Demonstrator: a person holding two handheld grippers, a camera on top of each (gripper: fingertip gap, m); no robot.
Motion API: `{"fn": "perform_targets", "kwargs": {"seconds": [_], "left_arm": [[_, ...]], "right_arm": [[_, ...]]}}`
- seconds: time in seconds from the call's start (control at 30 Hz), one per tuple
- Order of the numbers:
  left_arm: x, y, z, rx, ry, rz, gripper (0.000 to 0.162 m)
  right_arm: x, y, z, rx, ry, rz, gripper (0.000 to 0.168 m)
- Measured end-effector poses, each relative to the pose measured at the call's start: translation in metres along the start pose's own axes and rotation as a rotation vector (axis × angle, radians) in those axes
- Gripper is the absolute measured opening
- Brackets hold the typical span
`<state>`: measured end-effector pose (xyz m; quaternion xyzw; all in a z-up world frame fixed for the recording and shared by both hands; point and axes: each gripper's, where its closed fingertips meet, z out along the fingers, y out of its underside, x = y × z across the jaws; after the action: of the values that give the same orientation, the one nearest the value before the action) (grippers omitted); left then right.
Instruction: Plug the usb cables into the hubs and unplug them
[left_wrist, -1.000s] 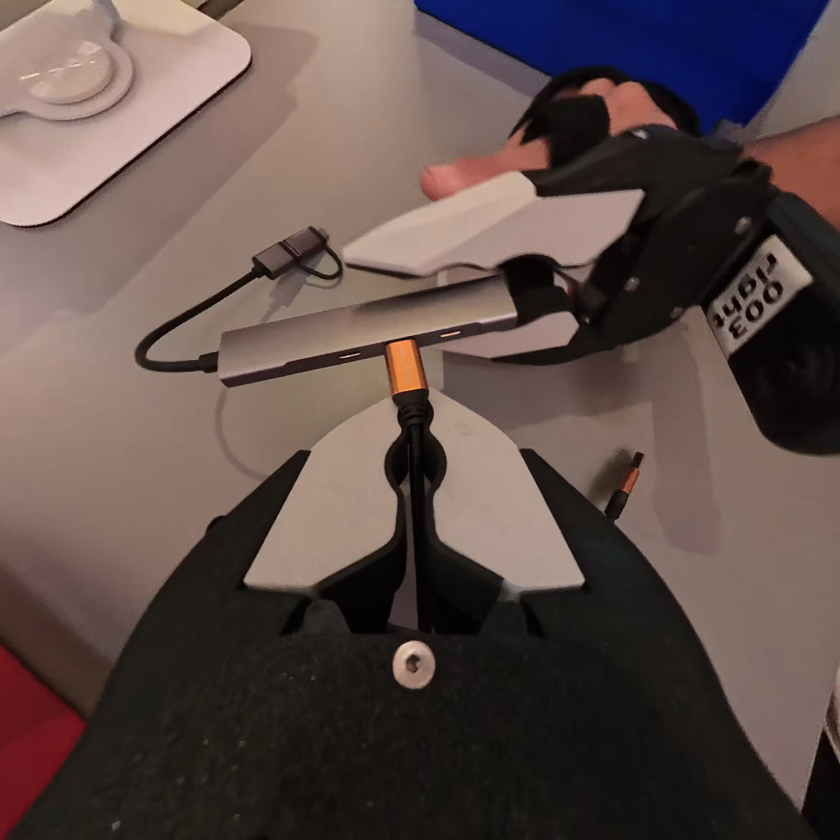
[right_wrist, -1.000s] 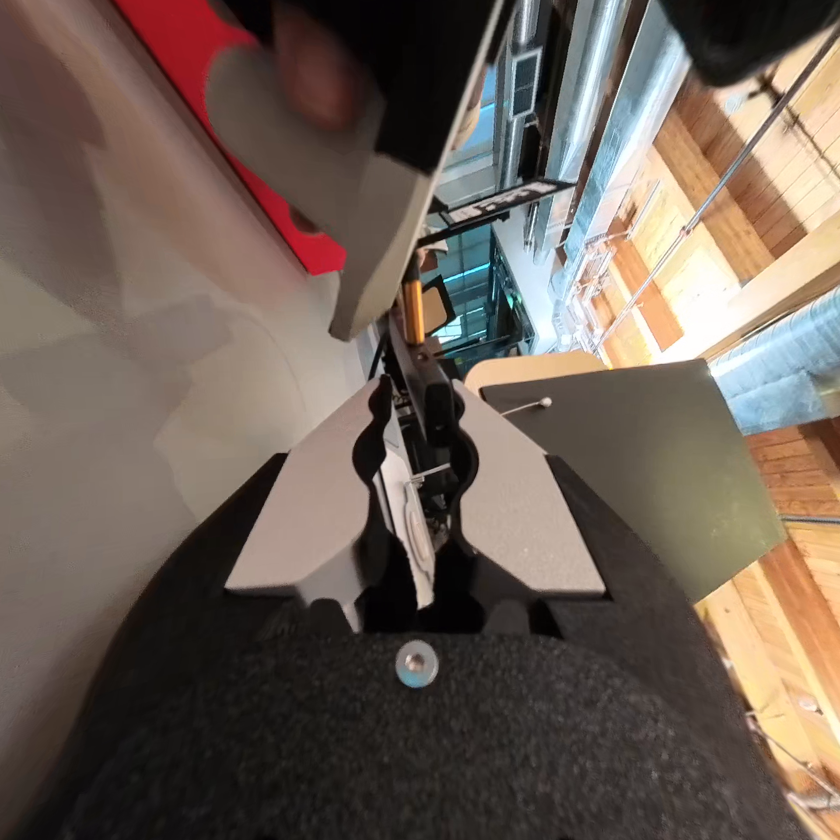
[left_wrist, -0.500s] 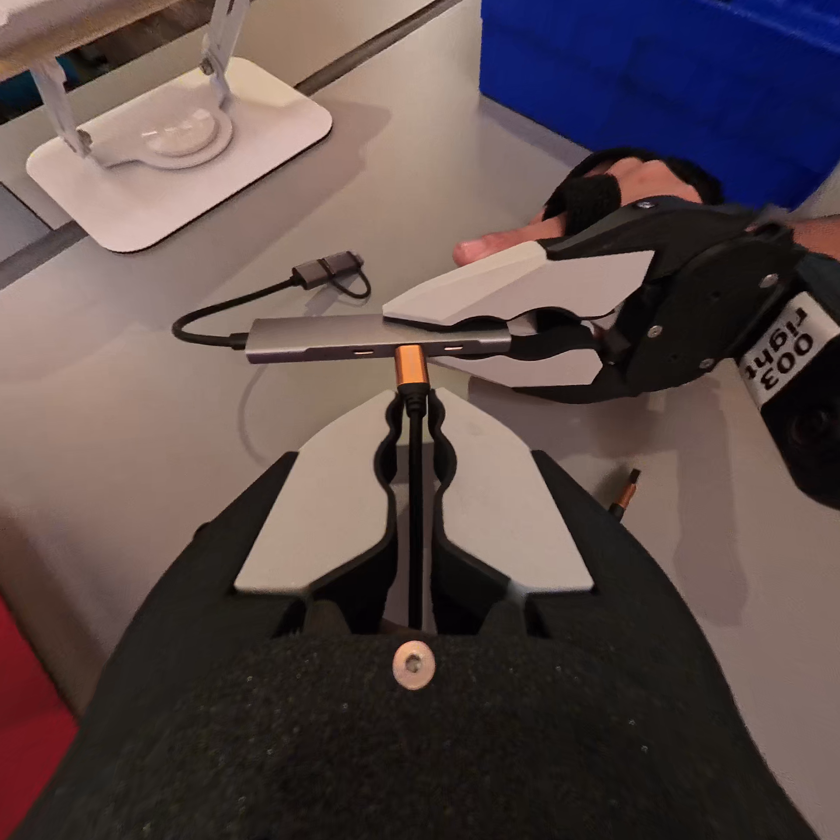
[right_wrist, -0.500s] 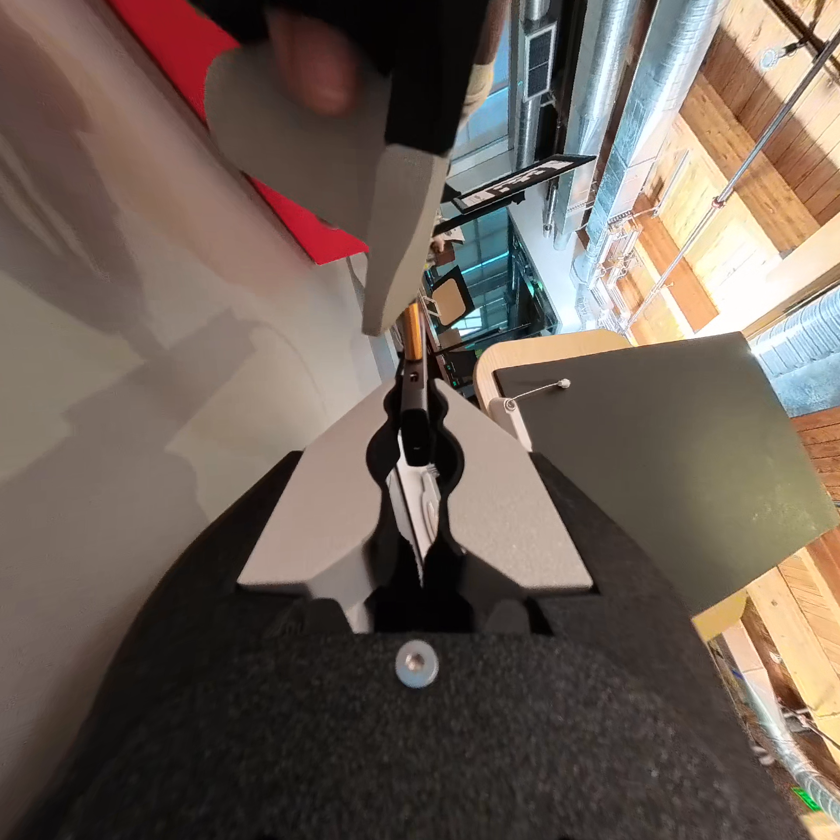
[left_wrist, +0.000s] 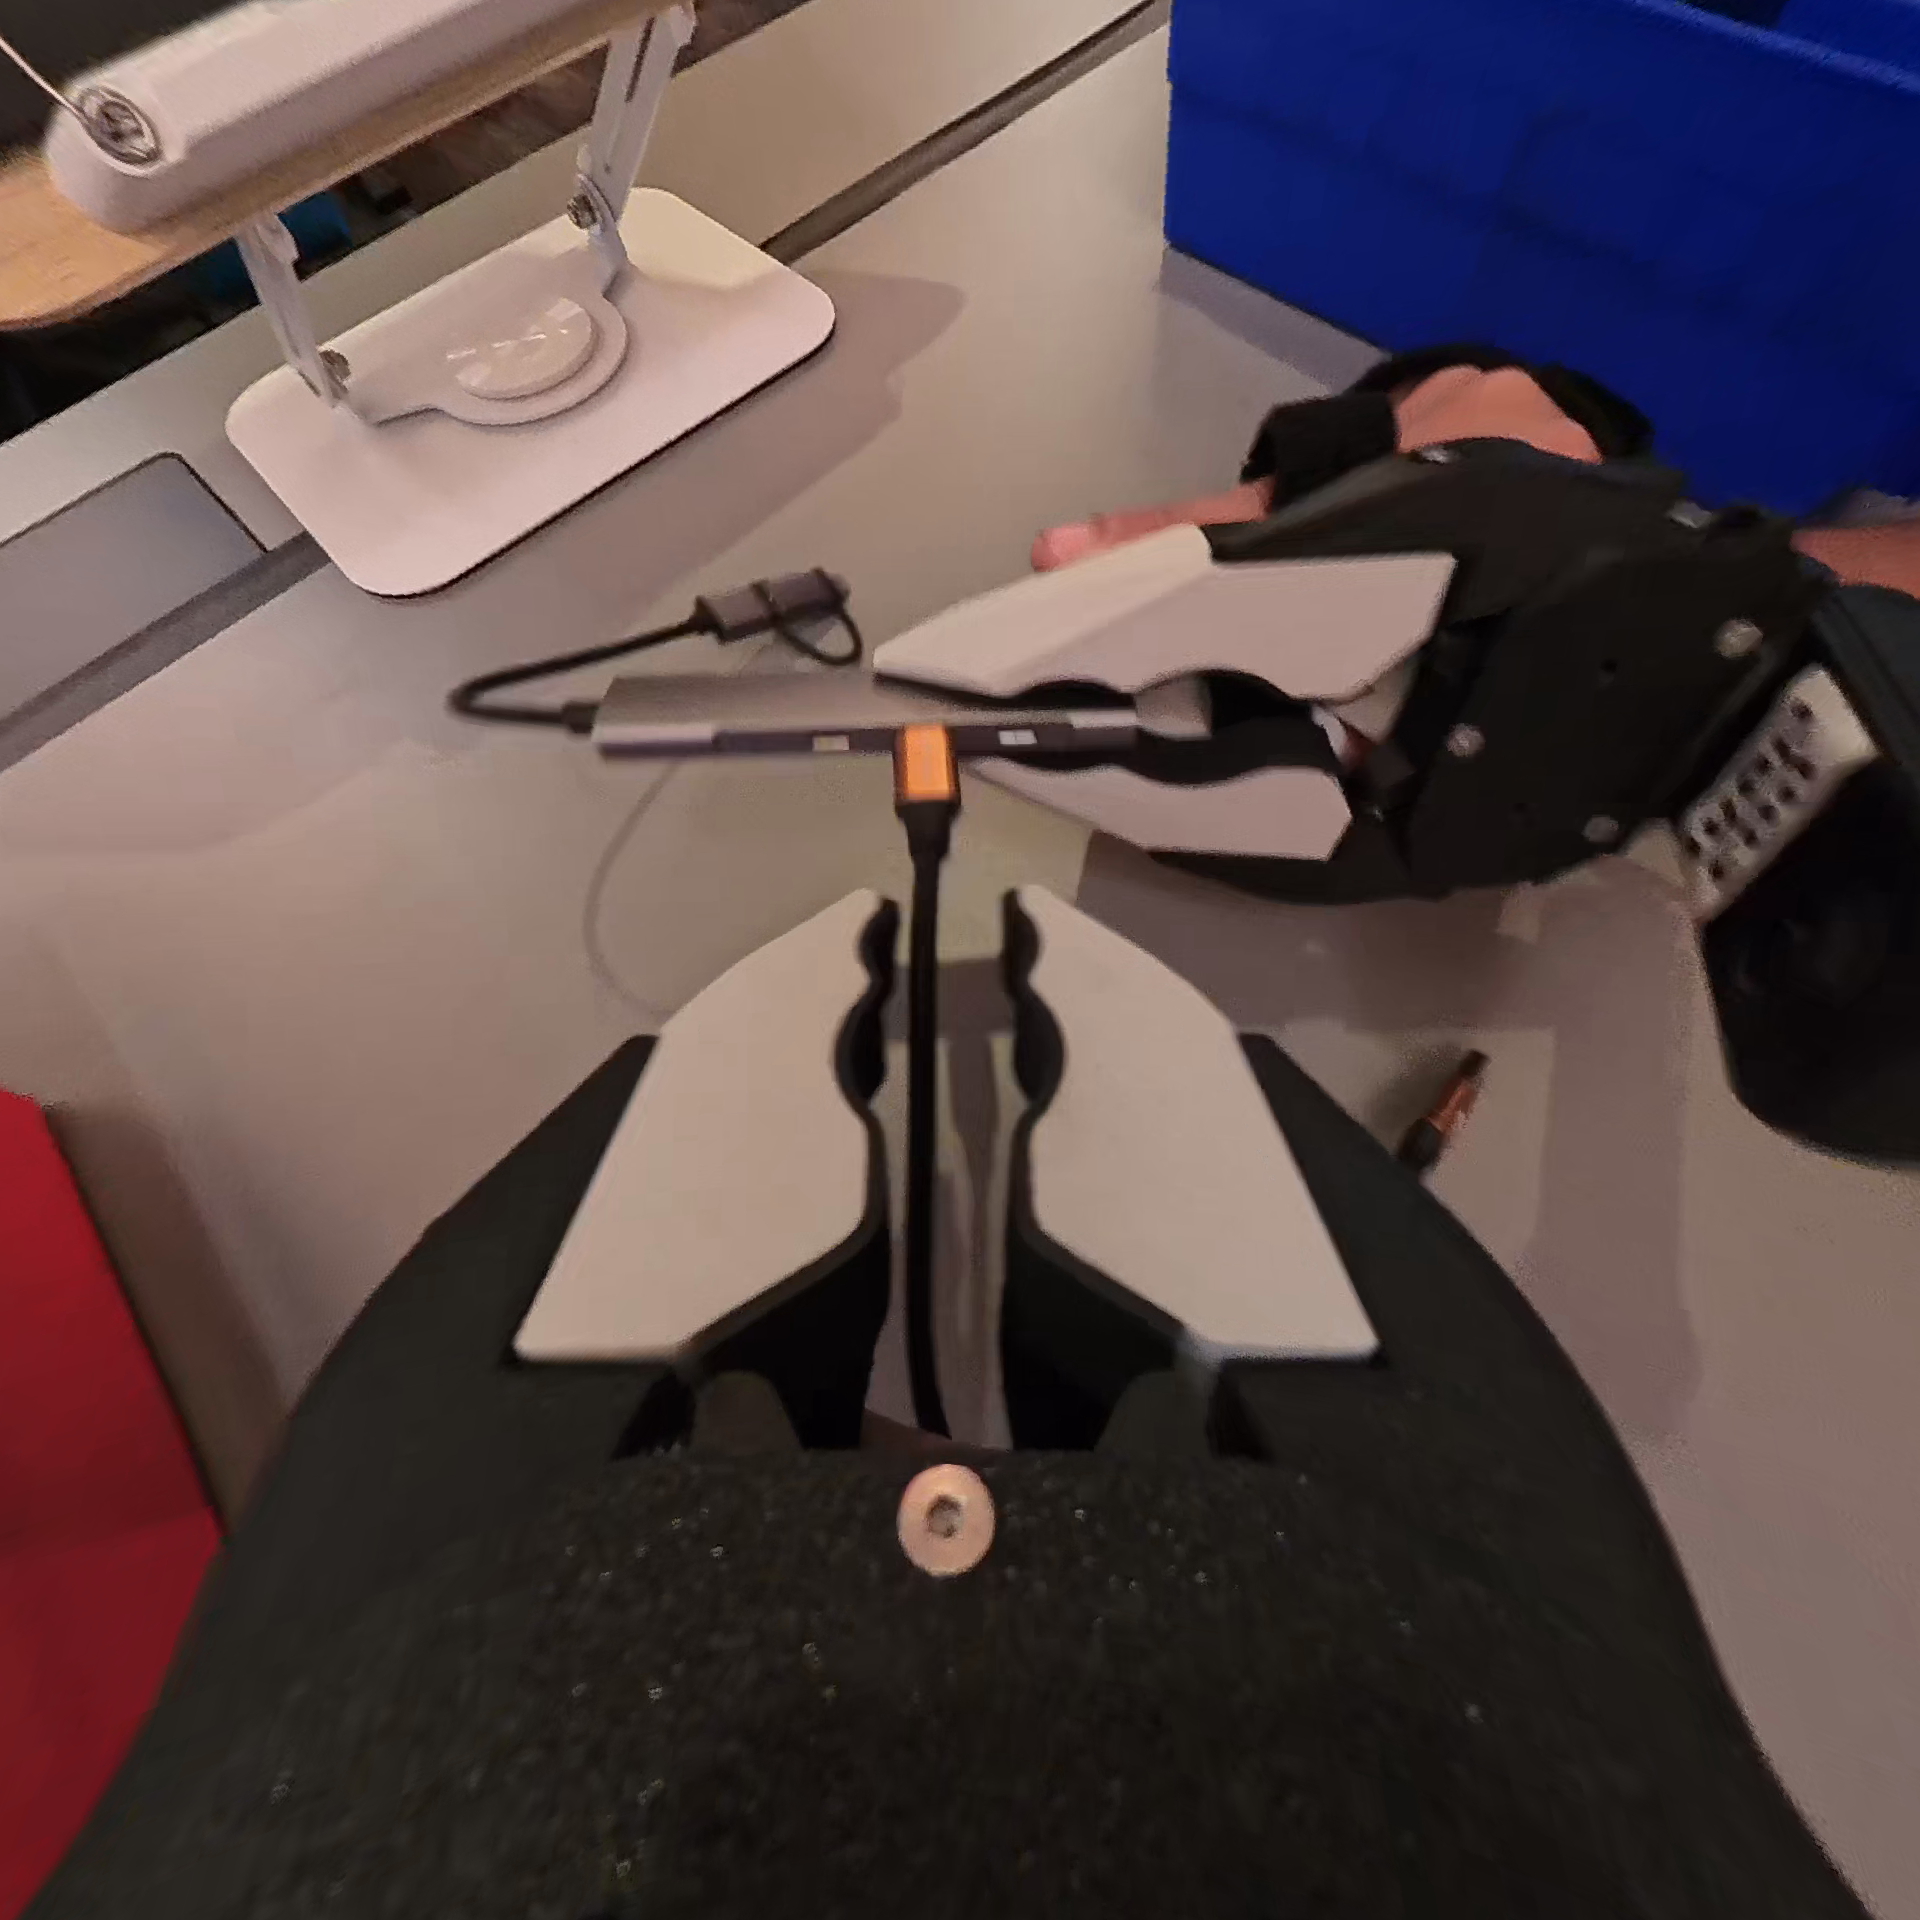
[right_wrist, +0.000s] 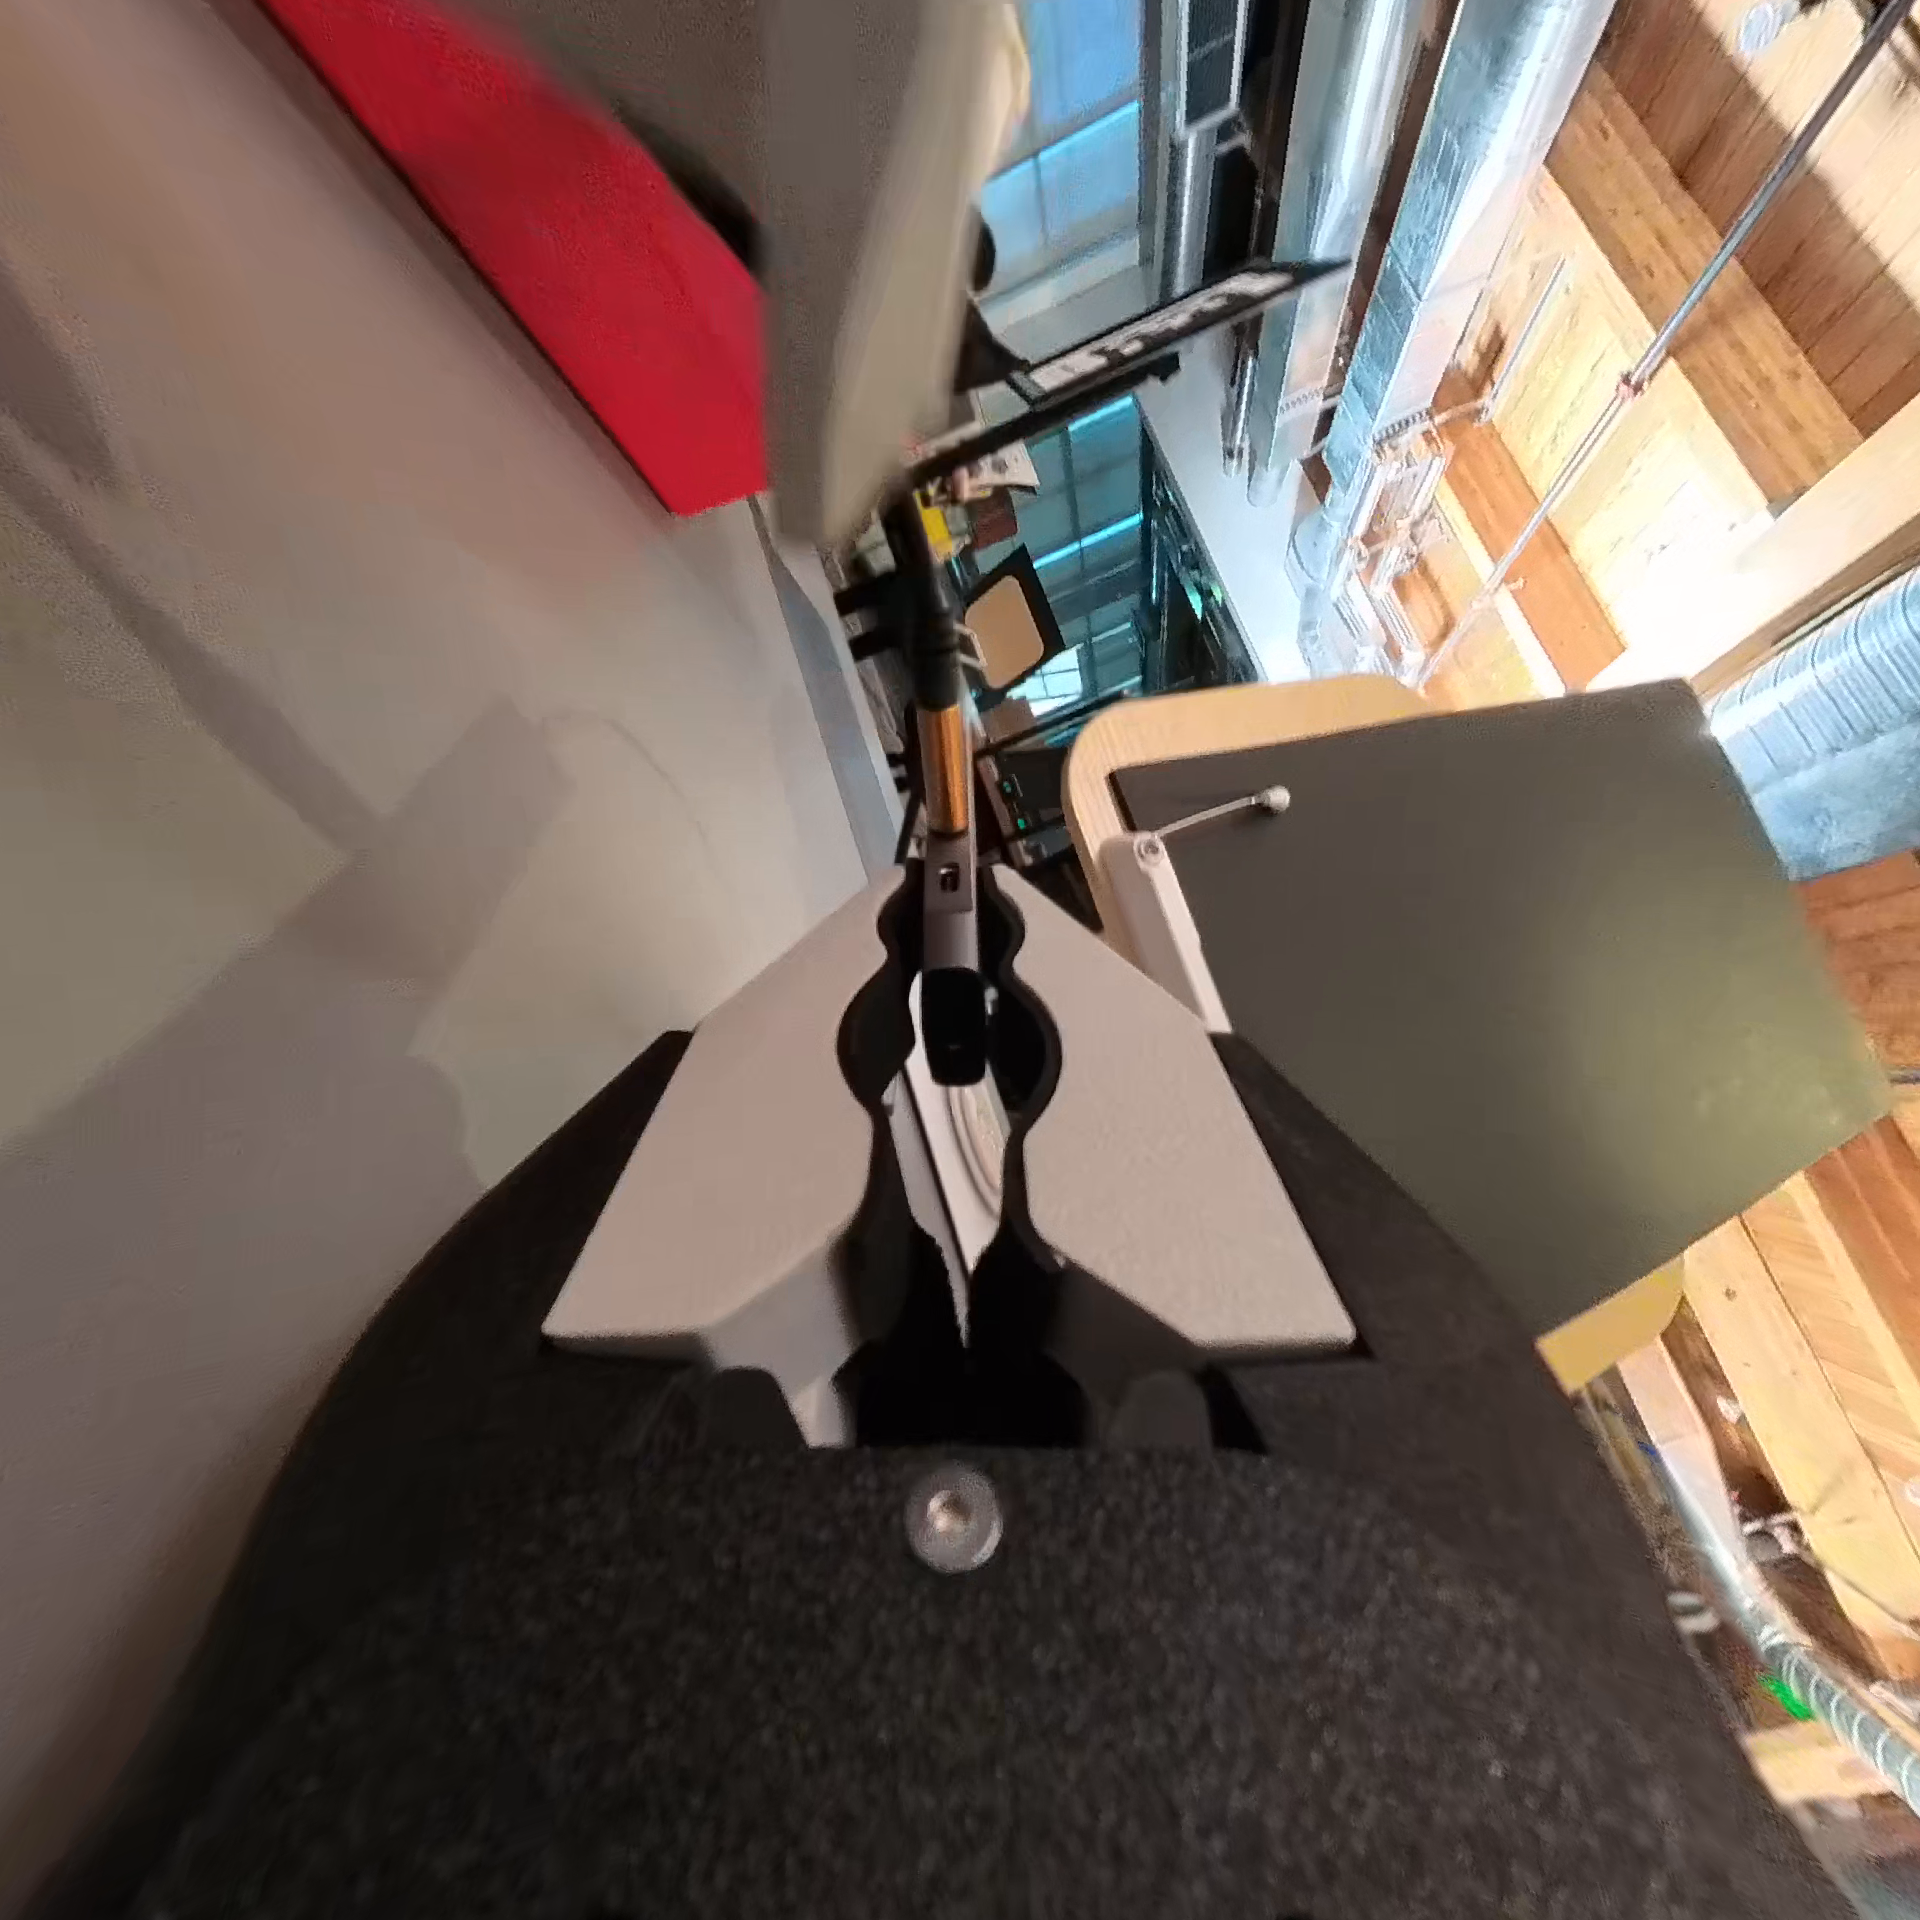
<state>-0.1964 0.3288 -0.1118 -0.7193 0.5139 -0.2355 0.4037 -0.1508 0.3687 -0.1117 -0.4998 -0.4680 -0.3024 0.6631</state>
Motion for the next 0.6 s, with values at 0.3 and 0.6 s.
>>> {"fn": "perform_targets", "kwargs": {"seconds": [0.3,0.6], "left_arm": [[-0.015,0.117,-0.14,0.024,-0.225,-0.28,0.03],[-0.153,0.153,-0.2,-0.334,-0.332,-0.15,0.037]], "right_arm": [[0.006,0.001,-0.001,0.044,-0.015,0.108,0.006],[-0.001,-0.006,0.001,0.073,-0.05,0.109,0.006]]}}
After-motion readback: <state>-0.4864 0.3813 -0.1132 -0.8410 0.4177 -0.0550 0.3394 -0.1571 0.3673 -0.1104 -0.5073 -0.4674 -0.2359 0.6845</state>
